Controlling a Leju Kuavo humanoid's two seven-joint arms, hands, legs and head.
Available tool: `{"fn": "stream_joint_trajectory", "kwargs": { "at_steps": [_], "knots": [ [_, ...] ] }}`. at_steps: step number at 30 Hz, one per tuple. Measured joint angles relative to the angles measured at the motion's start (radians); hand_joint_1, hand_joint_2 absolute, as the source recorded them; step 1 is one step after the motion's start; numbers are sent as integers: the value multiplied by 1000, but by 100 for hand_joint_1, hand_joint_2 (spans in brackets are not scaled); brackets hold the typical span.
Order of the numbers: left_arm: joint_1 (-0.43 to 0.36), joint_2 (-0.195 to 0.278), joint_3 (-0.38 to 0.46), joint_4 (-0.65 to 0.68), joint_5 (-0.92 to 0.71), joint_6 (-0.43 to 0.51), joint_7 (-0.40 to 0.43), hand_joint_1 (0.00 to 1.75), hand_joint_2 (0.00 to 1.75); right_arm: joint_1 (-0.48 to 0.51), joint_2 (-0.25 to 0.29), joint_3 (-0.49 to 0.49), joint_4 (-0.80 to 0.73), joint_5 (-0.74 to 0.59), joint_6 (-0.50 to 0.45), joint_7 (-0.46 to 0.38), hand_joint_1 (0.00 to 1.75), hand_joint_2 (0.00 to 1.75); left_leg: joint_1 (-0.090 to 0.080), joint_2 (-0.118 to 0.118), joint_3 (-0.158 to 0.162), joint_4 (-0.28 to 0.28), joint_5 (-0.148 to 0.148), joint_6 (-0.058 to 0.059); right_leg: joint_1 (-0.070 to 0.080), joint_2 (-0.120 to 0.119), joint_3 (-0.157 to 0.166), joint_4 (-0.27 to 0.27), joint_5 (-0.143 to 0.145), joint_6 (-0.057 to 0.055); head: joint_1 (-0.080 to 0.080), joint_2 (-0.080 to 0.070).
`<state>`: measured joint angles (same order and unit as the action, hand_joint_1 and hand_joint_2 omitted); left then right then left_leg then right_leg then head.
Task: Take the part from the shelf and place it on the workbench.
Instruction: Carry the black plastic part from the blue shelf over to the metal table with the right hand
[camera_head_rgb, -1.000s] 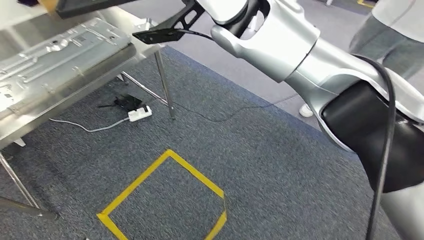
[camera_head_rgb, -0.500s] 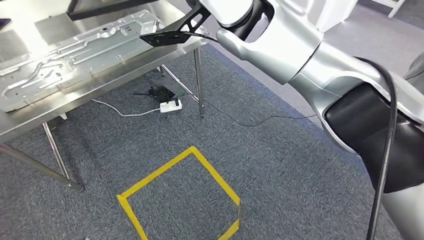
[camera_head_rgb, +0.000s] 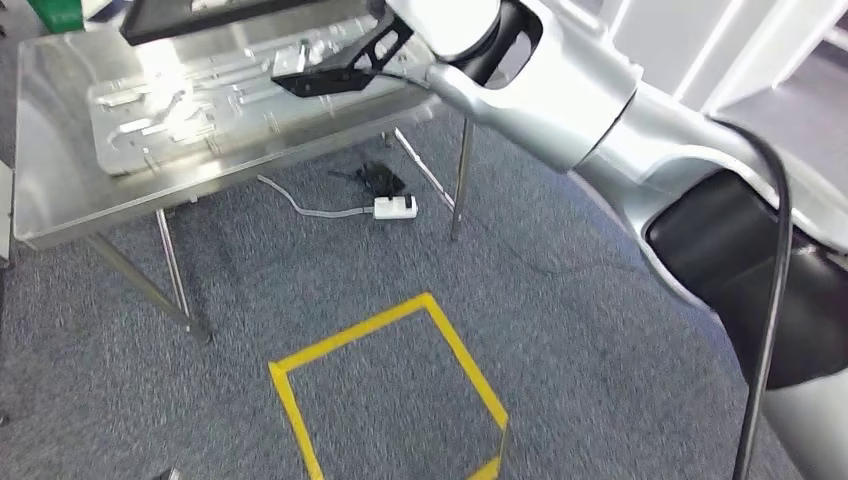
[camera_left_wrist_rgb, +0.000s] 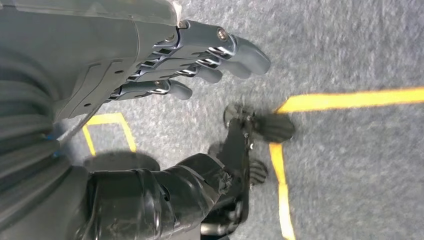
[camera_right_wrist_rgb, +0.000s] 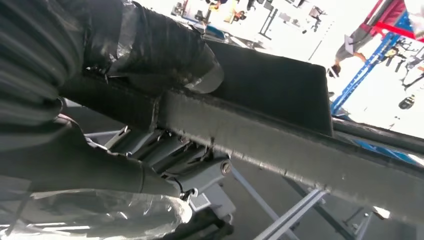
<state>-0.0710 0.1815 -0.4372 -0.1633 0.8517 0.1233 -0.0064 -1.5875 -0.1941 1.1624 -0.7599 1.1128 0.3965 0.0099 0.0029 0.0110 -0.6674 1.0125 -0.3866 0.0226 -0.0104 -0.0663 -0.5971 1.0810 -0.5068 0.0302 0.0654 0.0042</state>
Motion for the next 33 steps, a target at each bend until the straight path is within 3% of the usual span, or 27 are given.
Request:
{"fn": "stream_joint_trajectory", "kwargs": {
  "at_steps": [2,3,4,5,6,8,9,10,12,13,15,17,19,20,21,24,26,30,31,33],
  "knots": [
    [-3,1,0,0,0,0,0,0,175,0,-3,0,-1,0,-1,0,175,175,1,-23,5,-1,-2,11,-2,55,-66,127,-55,0,4,0],
    [-4,1,0,0,0,0,0,0,175,2,-4,0,-1,0,-1,1,175,175,0,-37,6,-1,-3,15,0,64,-107,195,-77,-1,6,0],
    [-5,1,0,0,0,1,0,0,175,6,-6,0,-1,0,-1,0,175,175,-2,-51,6,1,-4,16,1,67,-139,239,-82,-3,6,0],
    [-5,1,-1,0,-1,4,2,0,175,8,-7,0,-1,0,-1,0,175,175,-3,-68,6,3,-5,16,2,68,-154,247,-67,-5,6,0],
    [-4,1,-1,0,-3,7,4,0,175,10,-7,0,-1,0,-2,-1,175,175,-4,-83,7,6,-7,16,2,72,-148,213,-33,-9,6,0],
    [-4,0,-4,0,-6,14,11,0,175,10,-9,0,-1,1,-7,-3,175,175,-5,-109,7,12,-12,13,5,97,-99,76,50,-22,5,0],
    [-4,-1,-6,0,-6,17,13,0,175,9,-9,0,-2,1,-14,-6,175,175,-5,-119,6,16,-14,11,6,110,-74,16,75,-27,5,0],
    [-4,-1,-8,0,-7,18,14,0,175,9,-10,0,-3,1,-23,-12,175,175,-3,-127,4,17,-16,8,8,119,-58,-21,86,-32,5,0],
    [-1,-1,-10,0,-6,20,15,0,175,9,-10,0,-9,0,-43,-24,175,175,3,-143,1,15,-15,-2,10,114,-47,-40,86,-37,5,0],
    [2,0,-11,0,-5,21,15,0,175,9,-9,0,-13,0,-49,-29,175,175,4,-143,-1,13,-17,-7,8,106,-42,-47,88,-41,5,0],
    [5,2,-14,0,-3,21,14,0,175,7,-9,0,-24,-1,-55,-32,175,175,0,-105,-12,40,-39,-18,5,94,-28,-64,92,-48,1,0],
    [2,5,-15,0,-4,20,10,0,175,2,-9,0,-30,-1,-54,-32,175,175,0,-47,-57,142,-91,-28,4,81,-16,-74,93,-53,-3,0],
    [-1,6,-16,0,-7,22,6,0,175,1,-10,0,-31,-1,-54,-32,175,175,9,-23,-115,256,-130,-39,2,69,-12,-74,89,-54,-4,0],
    [-1,6,-17,0,-9,24,5,0,175,2,-10,0,-31,-1,-54,-33,175,175,15,-19,-126,272,-125,-45,0,65,-11,-73,86,-52,-4,0],
    [-1,6,-18,0,-11,27,4,0,175,2,-10,0,-31,-2,-55,-34,175,175,20,-17,-117,248,-103,-50,-3,63,-10,-71,83,-48,-3,0],
    [-3,6,-23,0,-16,38,-1,0,175,2,-11,0,-34,-1,-58,-35,175,175,28,-4,-24,63,-23,-63,-8,56,-10,-56,67,-29,-5,0],
    [-4,6,-26,0,-17,48,-5,0,175,2,-13,0,-36,0,-60,-35,175,175,24,-2,1,17,-21,-53,-4,54,-13,-50,61,-17,-6,0],
    [-5,7,-33,0,-18,59,-10,0,175,1,-16,0,-39,1,-62,-35,175,175,20,-9,8,16,-26,-20,-8,54,-19,-26,39,0,-7,0],
    [-6,8,-34,0,-18,60,-10,0,175,-1,-16,0,-40,2,-63,-35,175,175,19,-10,12,15,-28,-13,-8,55,-39,17,17,2,-5,0],
    [-7,9,-34,0,-17,60,-11,0,175,-3,-17,0,-40,2,-65,-34,175,175,15,-14,17,14,-32,-2,-6,60,-111,152,-37,-1,-3,0]
  ]
}}
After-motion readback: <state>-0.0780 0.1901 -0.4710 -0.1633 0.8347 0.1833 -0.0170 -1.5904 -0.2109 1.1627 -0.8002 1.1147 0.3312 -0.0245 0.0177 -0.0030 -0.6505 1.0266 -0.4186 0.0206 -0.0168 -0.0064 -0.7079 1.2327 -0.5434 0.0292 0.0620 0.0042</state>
